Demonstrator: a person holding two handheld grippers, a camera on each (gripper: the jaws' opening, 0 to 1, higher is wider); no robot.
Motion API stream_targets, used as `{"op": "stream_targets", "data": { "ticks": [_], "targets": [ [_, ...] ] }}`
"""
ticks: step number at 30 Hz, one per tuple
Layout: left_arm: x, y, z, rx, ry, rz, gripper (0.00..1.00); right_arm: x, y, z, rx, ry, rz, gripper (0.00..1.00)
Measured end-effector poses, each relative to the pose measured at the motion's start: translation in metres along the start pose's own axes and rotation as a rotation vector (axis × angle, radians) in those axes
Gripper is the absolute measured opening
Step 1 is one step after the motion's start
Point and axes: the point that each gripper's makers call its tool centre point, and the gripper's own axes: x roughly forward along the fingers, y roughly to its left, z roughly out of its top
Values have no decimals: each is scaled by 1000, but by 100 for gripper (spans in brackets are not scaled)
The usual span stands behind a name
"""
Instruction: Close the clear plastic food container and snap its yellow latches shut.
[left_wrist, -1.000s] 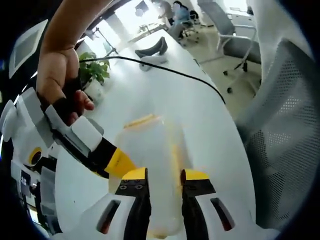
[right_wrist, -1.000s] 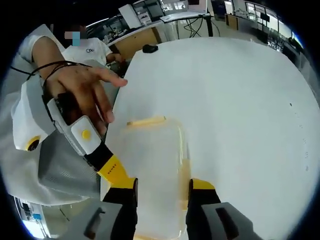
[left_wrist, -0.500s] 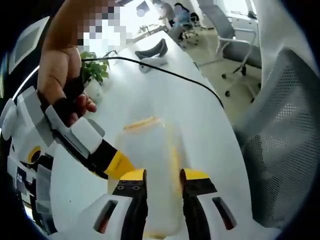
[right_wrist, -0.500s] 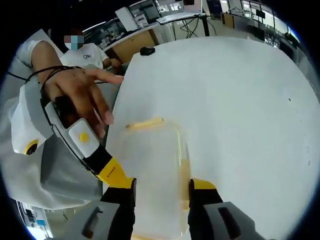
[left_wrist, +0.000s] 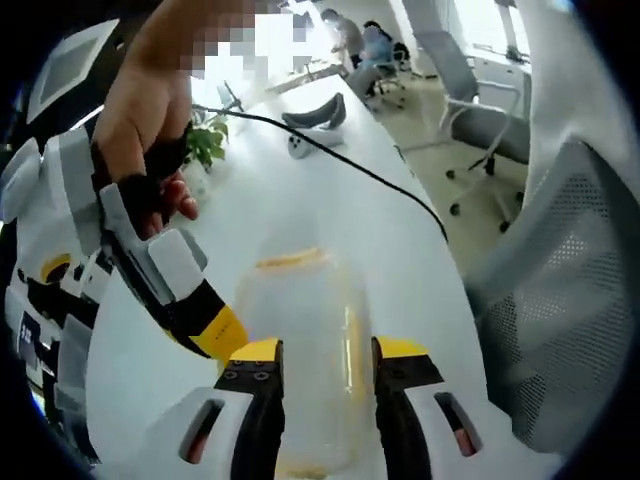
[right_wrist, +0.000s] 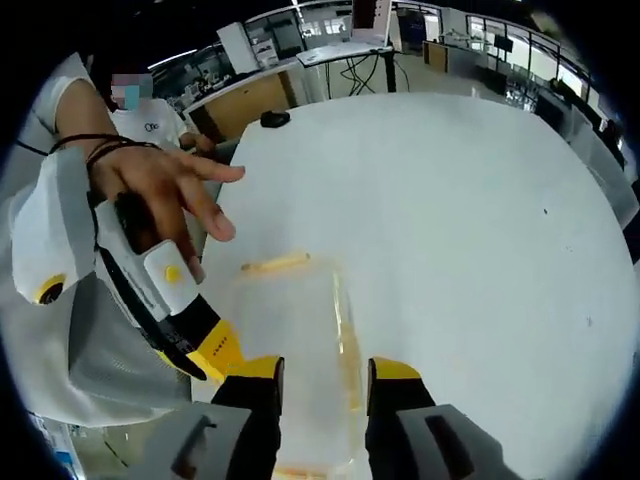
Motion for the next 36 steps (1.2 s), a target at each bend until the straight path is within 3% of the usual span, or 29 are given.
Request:
{"op": "stream_targets", "data": {
  "ticks": [10, 14, 16, 20, 28, 31, 34, 36],
  "targets": [
    [-10, 12, 1, -67, -16, 13, 34, -17, 2, 4, -16, -52, -74, 32],
    [-12, 13, -7, -90, 20, -8, 38, -27, 3, 7, -21, -81, -108, 31],
    [-13, 11, -8, -163, 12, -35, 41, -30, 4, 9, -14, -102, -117, 32],
    [-19, 18, -9, -166, 12, -28, 40, -34, 9, 11, -7, -128, -130, 33],
    [-34, 37, -5, -326, -42, -18, 43, -39, 15, 11, 7, -186, -174, 40],
    [-37, 43, -6, -351, -53, -6, 47, -40, 17, 8, 38, -222, -190, 41],
    [-39, 50, -7, -369, -73, 35, 56, -45, 11, 8, 84, -299, -254, 43],
    [-41, 52, -10, -389, -78, 41, 56, -47, 12, 6, 108, -337, -279, 45]
  ]
}}
